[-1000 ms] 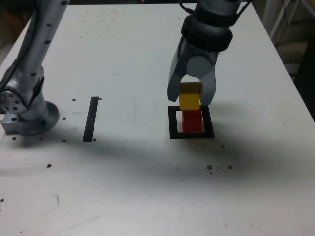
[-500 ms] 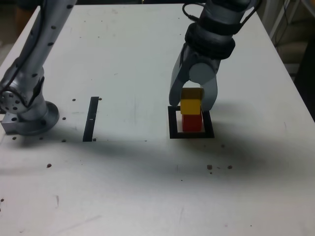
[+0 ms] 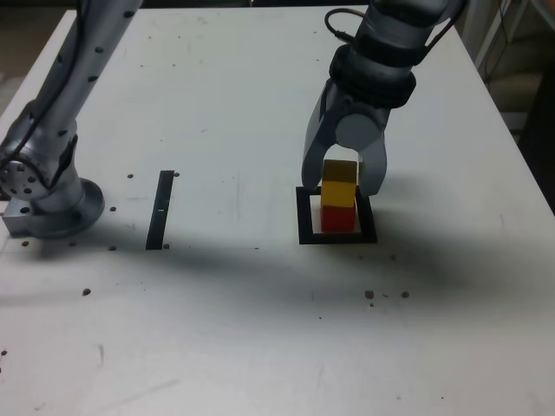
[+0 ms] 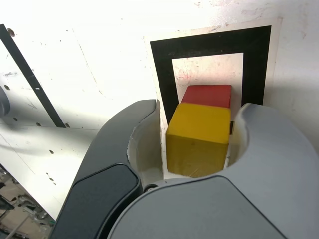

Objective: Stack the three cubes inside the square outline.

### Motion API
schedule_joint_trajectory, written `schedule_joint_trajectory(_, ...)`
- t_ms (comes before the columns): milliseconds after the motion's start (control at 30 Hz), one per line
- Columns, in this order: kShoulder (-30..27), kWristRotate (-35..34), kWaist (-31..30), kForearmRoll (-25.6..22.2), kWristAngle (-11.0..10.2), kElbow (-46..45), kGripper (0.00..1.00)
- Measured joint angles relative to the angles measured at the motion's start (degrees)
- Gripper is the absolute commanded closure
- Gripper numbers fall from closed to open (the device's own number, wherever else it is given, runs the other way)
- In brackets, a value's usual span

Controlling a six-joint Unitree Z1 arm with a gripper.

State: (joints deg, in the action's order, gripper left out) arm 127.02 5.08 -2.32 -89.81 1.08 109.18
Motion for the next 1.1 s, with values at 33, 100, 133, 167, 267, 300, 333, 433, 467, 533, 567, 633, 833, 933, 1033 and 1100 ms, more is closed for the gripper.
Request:
schedule_joint_trajectory(33, 0.0, 0.0, 0.0, 0.0, 0.0, 0.0, 0.00)
schedule_joint_trajectory(100, 0.0, 0.0, 0.0, 0.0, 0.0, 0.0, 0.00)
schedule_joint_trajectory(133, 0.0, 0.0, 0.0, 0.0, 0.0, 0.0, 0.00)
schedule_joint_trajectory(167, 0.0, 0.0, 0.0, 0.0, 0.0, -0.1, 0.00)
schedule_joint_trajectory(267, 0.0, 0.0, 0.0, 0.1, 0.1, -0.3, 0.00)
schedule_joint_trajectory(300, 0.0, 0.0, 0.0, 0.1, 0.1, -0.4, 0.00)
schedule_joint_trajectory(333, 0.0, 0.0, 0.0, 0.2, 0.0, -0.5, 0.00)
schedule_joint_trajectory(433, -0.2, 0.0, 0.0, 0.3, -0.3, -0.9, 0.00)
schedule_joint_trajectory(467, -0.6, 0.0, 0.1, 0.3, -0.7, -1.3, 0.00)
schedule_joint_trajectory(533, -2.0, 0.0, 0.5, 0.4, -1.5, -2.3, 0.00)
schedule_joint_trajectory(567, -2.8, 0.1, 0.8, 0.4, -1.9, -2.7, 0.00)
schedule_joint_trajectory(633, -4.0, 0.6, 1.7, 0.4, -2.8, -3.4, 0.00)
schedule_joint_trajectory(833, -6.1, 4.7, 5.7, 0.3, -4.6, -3.9, 0.00)
schedule_joint_trajectory(933, -6.5, 7.6, 8.0, 0.2, -5.1, -3.8, 0.00)
schedule_joint_trajectory(1033, -6.5, 10.8, 10.7, 0.2, -5.2, -3.3, 0.00)
schedule_joint_trajectory(1100, -6.5, 13.0, 12.4, 0.2, -5.3, -2.4, 0.00)
